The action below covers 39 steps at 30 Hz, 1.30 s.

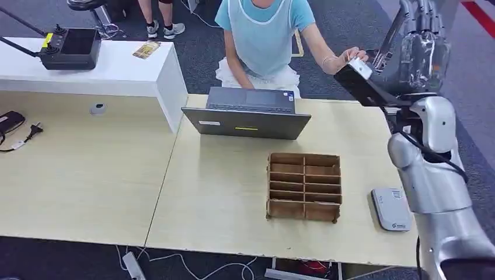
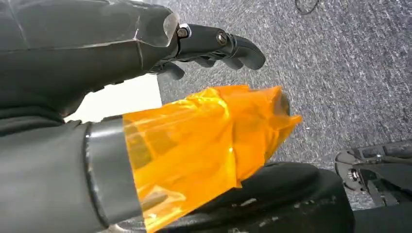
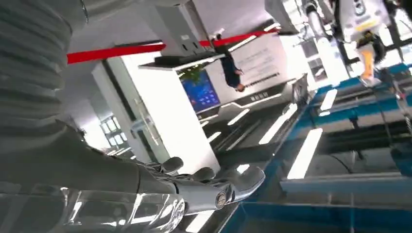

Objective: Pass the card to the sensor for recognition and then transmit it.

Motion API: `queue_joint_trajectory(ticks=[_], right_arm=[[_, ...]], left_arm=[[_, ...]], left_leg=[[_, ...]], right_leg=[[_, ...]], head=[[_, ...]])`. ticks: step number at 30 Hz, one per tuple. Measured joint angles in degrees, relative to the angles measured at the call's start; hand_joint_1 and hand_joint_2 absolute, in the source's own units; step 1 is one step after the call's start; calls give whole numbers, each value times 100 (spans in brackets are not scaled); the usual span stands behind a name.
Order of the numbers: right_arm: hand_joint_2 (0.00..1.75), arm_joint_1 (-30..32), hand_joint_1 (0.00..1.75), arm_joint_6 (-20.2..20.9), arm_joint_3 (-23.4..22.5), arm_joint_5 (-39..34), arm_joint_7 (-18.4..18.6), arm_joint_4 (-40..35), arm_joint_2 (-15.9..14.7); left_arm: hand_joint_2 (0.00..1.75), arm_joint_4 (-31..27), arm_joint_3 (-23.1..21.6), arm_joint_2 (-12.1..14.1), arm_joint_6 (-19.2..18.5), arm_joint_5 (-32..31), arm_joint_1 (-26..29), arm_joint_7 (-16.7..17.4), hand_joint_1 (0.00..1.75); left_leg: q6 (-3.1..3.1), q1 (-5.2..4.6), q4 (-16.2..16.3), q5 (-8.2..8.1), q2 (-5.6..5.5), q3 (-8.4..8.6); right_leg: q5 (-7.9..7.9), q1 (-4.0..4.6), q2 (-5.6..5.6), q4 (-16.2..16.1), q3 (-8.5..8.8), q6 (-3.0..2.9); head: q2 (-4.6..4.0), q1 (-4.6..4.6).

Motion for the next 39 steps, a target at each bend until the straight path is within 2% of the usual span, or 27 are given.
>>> queue_joint_trajectory(ticks=[2, 9, 14, 19, 30, 39], right_arm=[[175, -185, 0, 33, 15, 24, 9, 270, 2], [175, -957, 0, 533, 257, 199, 212, 1429, 127], [175, -1419, 0, 625, 459, 276, 332, 2238, 264], [175, -1641, 0, 627, 516, 210, 400, 2744, 354], [175, -1775, 0, 540, 616, 326, 376, 3280, 394], [175, -1786, 0, 428, 623, 254, 396, 3544, 201]], left_arm=[[0, 0, -2, 0, -2, -2, -10, 0, 0], [0, 0, -55, 0, -37, -48, -55, 50, 0], [0, 0, -87, 0, -46, -41, -71, 87, 0], [0, 0, -101, -2, -50, -37, -71, 92, 0], [0, 0, -135, -7, -52, 20, -71, 92, 0], [0, 0, -138, -7, -50, 26, -68, 92, 0]], left_leg=[[3, 0, 0, 2, -6, -1], [3, 1, 0, 2, -6, -3], [2, 1, 0, 3, -7, -2], [2, 0, 0, 3, -8, -3], [2, 0, 1, 3, -7, -1], [2, 0, 2, 2, -7, -1]], right_leg=[[0, 0, -6, 0, 2, 0], [0, 1, -5, 1, 0, 0], [0, 1, -7, 2, 0, 0], [0, 0, -8, 2, 0, 0], [0, 1, -7, 1, -1, 0], [0, 0, -6, 1, -1, 0]], head=[[0, 0], [0, 0], [0, 0], [0, 0], [0, -2], [0, 0]])
